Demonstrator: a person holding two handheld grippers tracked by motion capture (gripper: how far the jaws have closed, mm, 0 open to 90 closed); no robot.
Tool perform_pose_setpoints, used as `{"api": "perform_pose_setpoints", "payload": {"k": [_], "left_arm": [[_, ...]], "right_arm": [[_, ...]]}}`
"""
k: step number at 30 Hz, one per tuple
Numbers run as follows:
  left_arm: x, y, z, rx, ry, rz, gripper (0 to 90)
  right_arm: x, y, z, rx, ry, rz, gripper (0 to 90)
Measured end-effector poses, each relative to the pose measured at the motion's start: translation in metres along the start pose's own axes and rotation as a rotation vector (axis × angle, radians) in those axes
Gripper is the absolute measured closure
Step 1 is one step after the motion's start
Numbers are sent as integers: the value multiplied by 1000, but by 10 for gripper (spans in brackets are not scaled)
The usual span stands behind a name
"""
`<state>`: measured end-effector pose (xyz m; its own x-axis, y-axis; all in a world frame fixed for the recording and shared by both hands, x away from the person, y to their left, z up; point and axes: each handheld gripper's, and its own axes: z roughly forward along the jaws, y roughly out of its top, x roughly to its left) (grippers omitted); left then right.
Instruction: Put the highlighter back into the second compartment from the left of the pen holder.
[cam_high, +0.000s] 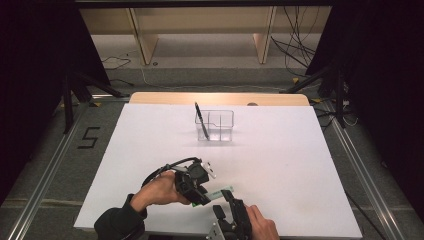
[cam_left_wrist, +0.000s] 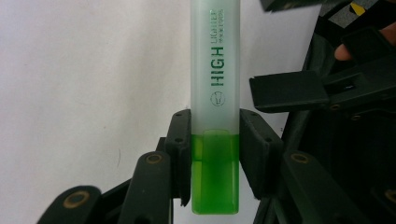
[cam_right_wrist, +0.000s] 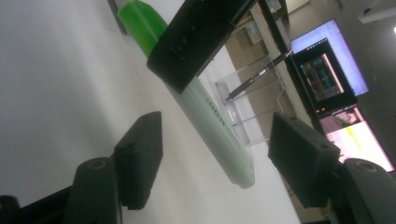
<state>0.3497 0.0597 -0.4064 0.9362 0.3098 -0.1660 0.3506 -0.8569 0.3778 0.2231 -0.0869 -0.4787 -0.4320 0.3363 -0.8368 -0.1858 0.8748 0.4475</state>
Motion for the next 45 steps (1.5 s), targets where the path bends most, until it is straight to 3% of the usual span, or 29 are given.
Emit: {"api": "perform_pose_setpoints", "payload": {"k": [8,10,14,23,31,42,45], "left_arm": [[-1,1,1,5,-9,7,665],[-2,2,1,6,-10,7,665],[-3,2,2,13,-17,10,665],[-6,3,3,24,-35,13,665],[-7,3,5,42,-39,24,665],[-7,3,5,48,-45,10,665],[-7,3,5,49,-46,9,664]], "right_arm": [[8,3,5,18,-17,-72,443],[10,3,7,15,-23,-122,475],[14,5,9,14,-42,-165,524],[19,6,12,24,-61,-222,592],[27,7,14,11,-90,-313,657],[30,6,14,20,-94,-310,729],[31,6,15,25,-90,-337,751]]}}
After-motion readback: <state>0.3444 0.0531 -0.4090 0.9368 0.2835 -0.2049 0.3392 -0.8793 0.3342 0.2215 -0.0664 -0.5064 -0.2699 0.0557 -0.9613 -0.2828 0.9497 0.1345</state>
